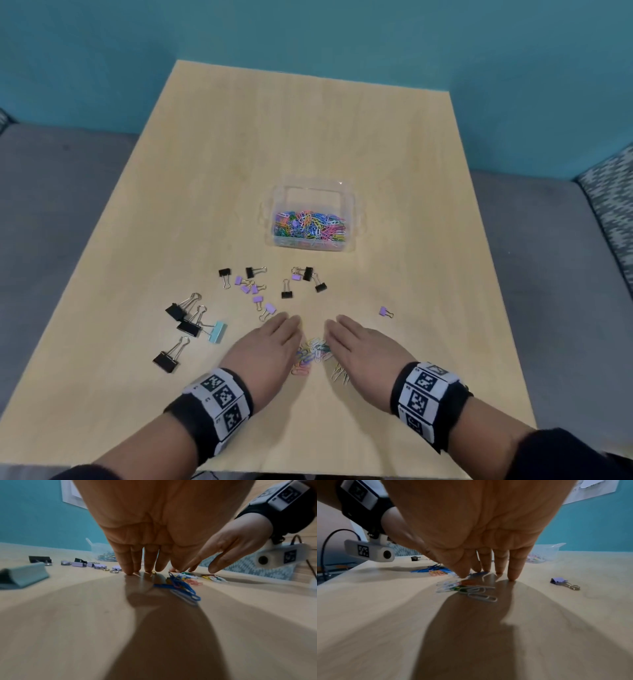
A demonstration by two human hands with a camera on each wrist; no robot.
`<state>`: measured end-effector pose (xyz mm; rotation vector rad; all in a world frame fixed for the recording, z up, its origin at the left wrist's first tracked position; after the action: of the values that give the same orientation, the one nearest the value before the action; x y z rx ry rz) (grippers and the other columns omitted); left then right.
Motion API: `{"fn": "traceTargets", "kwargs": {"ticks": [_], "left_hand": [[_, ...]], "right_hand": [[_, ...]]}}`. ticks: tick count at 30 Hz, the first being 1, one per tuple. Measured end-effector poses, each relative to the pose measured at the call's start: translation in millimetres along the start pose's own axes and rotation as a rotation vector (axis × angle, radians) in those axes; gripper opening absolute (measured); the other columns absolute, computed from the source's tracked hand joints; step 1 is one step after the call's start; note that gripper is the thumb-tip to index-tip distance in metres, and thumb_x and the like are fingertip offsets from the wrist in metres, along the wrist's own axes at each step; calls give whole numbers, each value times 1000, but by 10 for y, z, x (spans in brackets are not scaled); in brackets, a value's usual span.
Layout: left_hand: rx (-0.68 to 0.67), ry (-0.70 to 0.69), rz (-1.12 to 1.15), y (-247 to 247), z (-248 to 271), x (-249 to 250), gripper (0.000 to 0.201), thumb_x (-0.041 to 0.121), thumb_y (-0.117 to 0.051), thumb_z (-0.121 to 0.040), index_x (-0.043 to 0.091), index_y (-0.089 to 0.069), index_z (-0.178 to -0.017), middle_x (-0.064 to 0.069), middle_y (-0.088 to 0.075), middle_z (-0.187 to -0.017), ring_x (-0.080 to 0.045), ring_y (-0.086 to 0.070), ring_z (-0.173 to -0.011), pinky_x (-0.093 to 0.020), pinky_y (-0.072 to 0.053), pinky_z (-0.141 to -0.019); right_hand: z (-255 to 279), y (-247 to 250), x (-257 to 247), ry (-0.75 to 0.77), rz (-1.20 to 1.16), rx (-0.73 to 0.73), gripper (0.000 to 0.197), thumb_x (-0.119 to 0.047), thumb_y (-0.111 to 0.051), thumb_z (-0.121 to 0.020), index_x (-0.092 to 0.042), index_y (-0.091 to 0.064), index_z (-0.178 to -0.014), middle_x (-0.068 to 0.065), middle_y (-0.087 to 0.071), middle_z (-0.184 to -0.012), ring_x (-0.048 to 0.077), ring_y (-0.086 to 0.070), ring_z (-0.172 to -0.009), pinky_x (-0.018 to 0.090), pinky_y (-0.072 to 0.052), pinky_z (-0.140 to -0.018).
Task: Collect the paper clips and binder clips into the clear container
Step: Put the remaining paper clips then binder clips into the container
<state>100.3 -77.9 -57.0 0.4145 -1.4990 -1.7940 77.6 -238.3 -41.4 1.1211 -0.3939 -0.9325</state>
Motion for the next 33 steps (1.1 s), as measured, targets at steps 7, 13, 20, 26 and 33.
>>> {"fn": "traceTargets", "kwargs": {"ticks": [7,13,20,26,33], "left_hand": [[105,72,56,244,463,21,12,19,-67,-68,25,-59,-76,5,-56,-80,-19,-53,-69,-26,-48,-56],[47,94,26,30,600,120,5,21,-56,-71,25,-59,-72,3,-52,-80,-20,-46,-67,-31,-47,-53],[80,240,209,136,319,109,31,24,-75,-66,23,-55,-90,3,-49,-94,-21,-50,-74,-31,-48,-60],[-2,310,285,24,287,104,89,39,-72,-70,26,-23,-143,-2,-31,-142,-25,-30,-115,-37,-43,-95],[74,309,281,102,-73,129,66,34,-69,-79,27,-39,-138,-3,-36,-137,-26,-31,-117,-35,-42,-95]], "right_hand": [[482,-18,143,-76,-36,111,37,-9,-41,-68,-16,-56,-100,4,-56,-105,29,-53,-95,37,-52,-67],[619,-98,24,-54,66,44,22,-13,-59,-59,-19,-50,-80,3,-53,-87,25,-47,-74,34,-42,-52],[240,113,-144,-164,-104,140,27,-14,-60,-66,-20,-47,-89,2,-52,-88,25,-50,-77,34,-45,-54],[351,-82,-68,-459,-314,31,91,-44,-64,-76,-30,-8,-146,1,-28,-135,27,-37,-110,36,-44,-88],[-75,-23,-55,-422,-414,185,63,-36,-62,-85,-29,-32,-139,1,-31,-134,25,-36,-111,35,-42,-91]]}}
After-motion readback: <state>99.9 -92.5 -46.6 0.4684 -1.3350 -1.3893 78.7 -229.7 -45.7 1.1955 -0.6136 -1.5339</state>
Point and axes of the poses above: each hand's wrist, its own z-axis away from the middle knuckle, its own y-axis out of the back of the hand, x = y × z, the point moved 6 cm from there along -z, towards the middle knuckle
